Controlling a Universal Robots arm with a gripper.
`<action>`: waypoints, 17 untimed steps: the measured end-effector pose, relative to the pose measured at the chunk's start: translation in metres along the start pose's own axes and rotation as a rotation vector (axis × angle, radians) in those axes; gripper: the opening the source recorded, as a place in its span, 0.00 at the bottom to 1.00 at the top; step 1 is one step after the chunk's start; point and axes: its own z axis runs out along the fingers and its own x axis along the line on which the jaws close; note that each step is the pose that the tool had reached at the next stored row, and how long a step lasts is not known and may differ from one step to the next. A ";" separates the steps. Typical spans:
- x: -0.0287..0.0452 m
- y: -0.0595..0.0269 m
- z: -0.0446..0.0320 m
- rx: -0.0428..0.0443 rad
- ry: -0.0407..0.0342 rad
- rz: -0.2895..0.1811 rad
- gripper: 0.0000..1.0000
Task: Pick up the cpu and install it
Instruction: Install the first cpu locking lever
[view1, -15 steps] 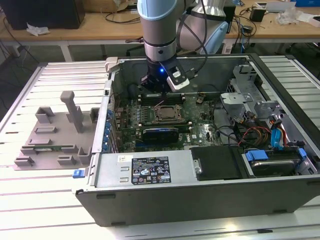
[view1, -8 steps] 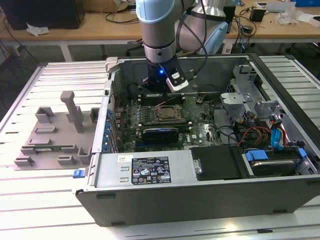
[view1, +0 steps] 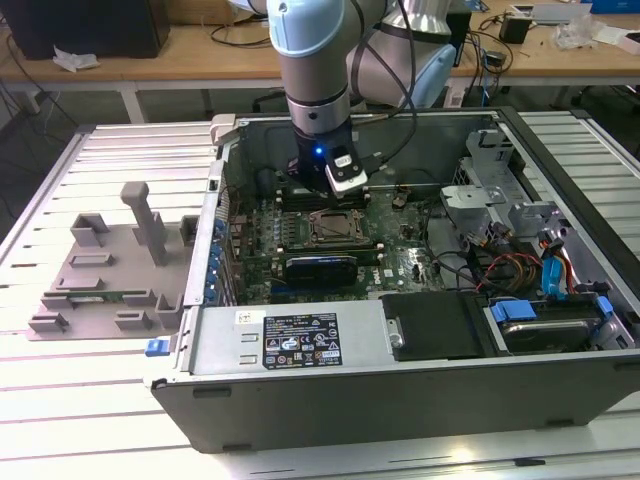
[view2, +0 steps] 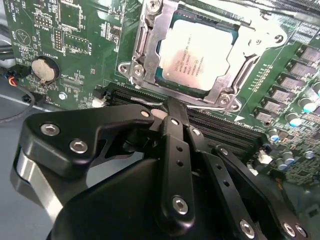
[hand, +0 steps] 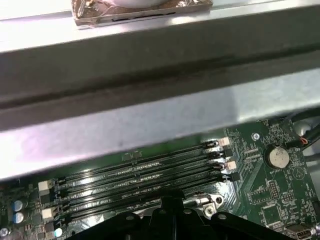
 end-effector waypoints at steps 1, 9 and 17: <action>0.0008 0.0025 0.0012 0.0014 -0.0026 0.014 0.11; 0.0013 0.0023 0.0050 0.0040 -0.0142 0.032 0.11; 0.0015 0.0018 0.0078 -0.0052 -0.0481 0.026 0.11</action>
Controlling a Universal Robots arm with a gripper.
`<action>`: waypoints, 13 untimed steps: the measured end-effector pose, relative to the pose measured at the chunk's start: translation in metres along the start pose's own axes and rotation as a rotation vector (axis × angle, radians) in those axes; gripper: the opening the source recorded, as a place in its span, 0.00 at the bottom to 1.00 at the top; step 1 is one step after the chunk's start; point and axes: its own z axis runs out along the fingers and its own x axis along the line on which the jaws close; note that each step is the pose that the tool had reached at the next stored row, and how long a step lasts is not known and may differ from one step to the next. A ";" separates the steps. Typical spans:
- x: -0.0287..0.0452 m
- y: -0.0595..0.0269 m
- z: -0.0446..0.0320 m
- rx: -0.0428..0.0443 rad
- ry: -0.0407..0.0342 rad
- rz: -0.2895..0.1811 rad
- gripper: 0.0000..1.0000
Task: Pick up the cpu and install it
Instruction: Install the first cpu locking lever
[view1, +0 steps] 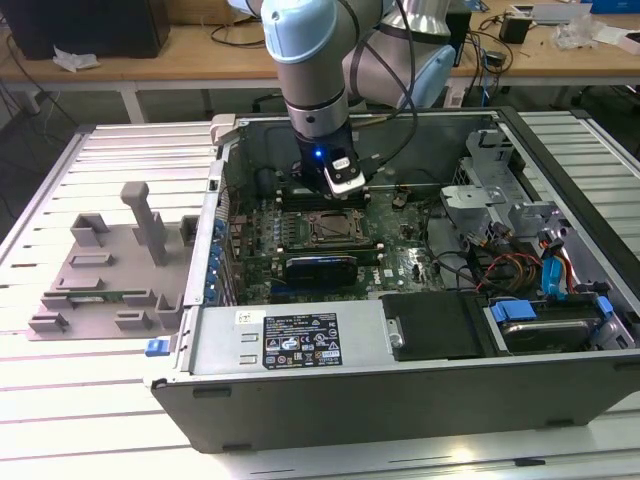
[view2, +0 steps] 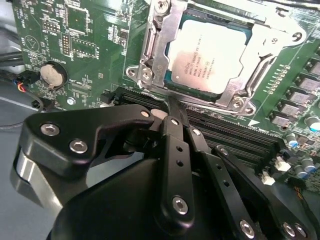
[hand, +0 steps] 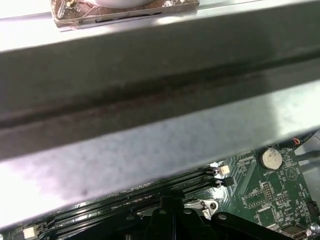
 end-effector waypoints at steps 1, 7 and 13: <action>0.0000 0.0000 0.0001 -0.0002 -0.0002 0.000 0.11; 0.0005 -0.0006 0.0029 -0.0040 -0.0136 -0.002 0.11; 0.0004 -0.0005 0.0029 -0.0046 -0.0147 -0.002 0.11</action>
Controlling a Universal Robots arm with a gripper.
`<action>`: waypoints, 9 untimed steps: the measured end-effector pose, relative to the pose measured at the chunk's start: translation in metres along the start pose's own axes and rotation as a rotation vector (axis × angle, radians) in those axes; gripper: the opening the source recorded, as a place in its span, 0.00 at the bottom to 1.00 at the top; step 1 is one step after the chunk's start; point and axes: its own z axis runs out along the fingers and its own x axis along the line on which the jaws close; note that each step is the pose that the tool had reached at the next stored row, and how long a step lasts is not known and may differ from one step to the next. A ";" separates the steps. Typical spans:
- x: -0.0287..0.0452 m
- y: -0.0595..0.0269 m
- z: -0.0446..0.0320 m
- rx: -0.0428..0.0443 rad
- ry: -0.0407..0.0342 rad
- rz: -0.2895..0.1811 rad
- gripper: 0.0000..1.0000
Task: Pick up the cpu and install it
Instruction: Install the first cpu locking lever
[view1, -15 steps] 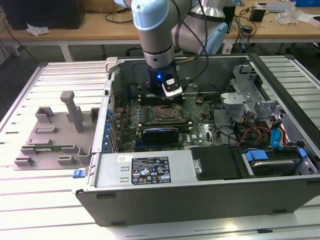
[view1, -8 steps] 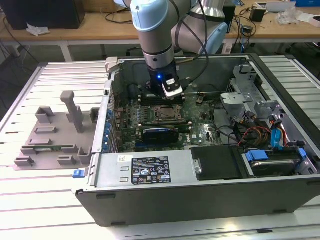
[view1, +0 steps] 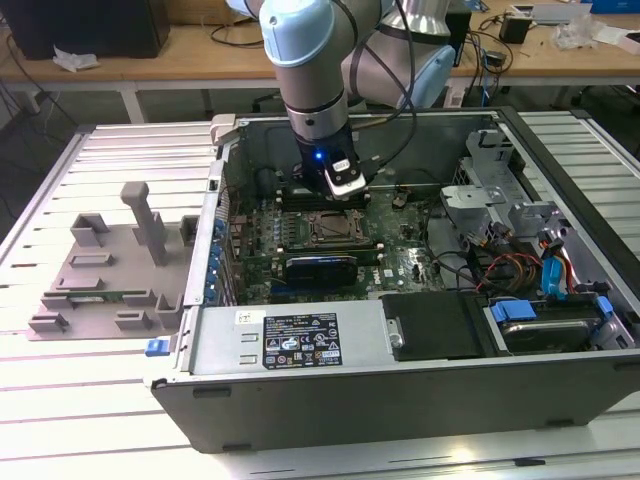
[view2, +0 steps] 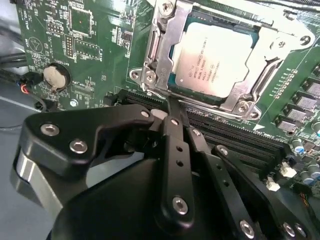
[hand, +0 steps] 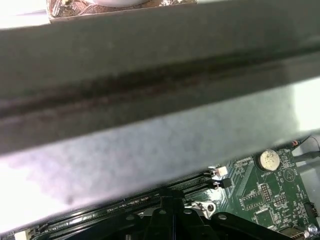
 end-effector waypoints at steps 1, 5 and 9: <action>-0.0002 0.0003 -0.0007 -0.0007 -0.0003 0.000 0.11; -0.0015 0.0018 -0.0091 0.0055 -0.0015 -0.001 0.11; -0.0026 0.0033 -0.0160 0.0229 -0.0061 -0.004 0.11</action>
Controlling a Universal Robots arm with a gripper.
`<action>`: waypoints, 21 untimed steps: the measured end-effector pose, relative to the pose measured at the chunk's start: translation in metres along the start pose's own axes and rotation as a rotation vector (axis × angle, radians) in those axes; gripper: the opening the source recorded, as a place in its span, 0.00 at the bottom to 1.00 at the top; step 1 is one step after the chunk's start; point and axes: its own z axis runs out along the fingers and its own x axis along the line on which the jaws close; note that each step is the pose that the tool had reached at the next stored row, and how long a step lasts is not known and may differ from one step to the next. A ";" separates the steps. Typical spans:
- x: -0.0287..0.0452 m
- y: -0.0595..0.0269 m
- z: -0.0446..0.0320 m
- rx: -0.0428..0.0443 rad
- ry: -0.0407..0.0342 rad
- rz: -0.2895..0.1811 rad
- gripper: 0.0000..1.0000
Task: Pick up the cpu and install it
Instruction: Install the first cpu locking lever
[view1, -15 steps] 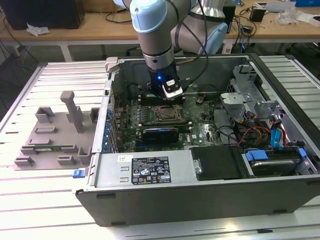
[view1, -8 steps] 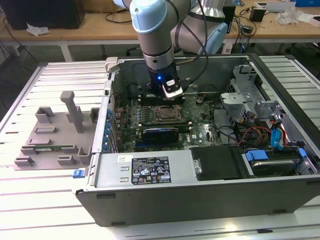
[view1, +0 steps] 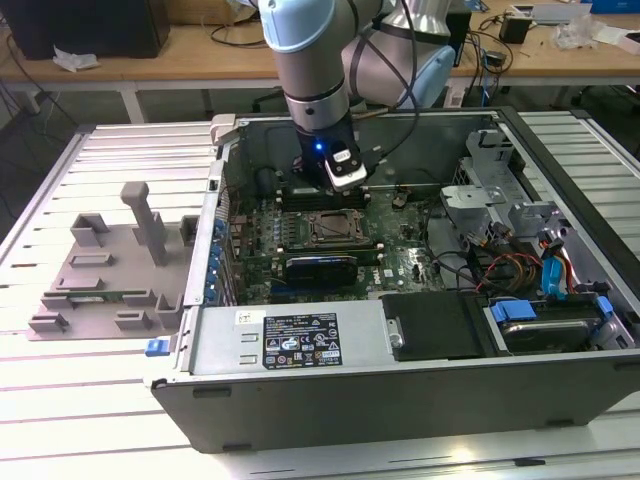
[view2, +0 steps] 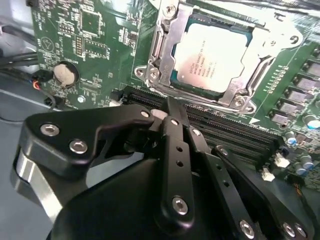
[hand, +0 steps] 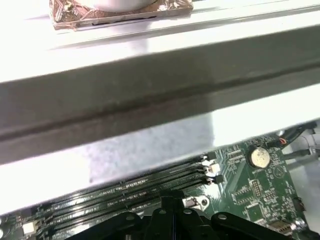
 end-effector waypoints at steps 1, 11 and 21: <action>-0.0002 0.0003 -0.0010 0.0068 -0.0020 -0.001 0.11; -0.0061 -0.0195 -0.0061 0.0902 -0.0205 -0.018 0.11; -0.0093 -0.0207 -0.0046 0.1221 0.0804 -0.010 0.11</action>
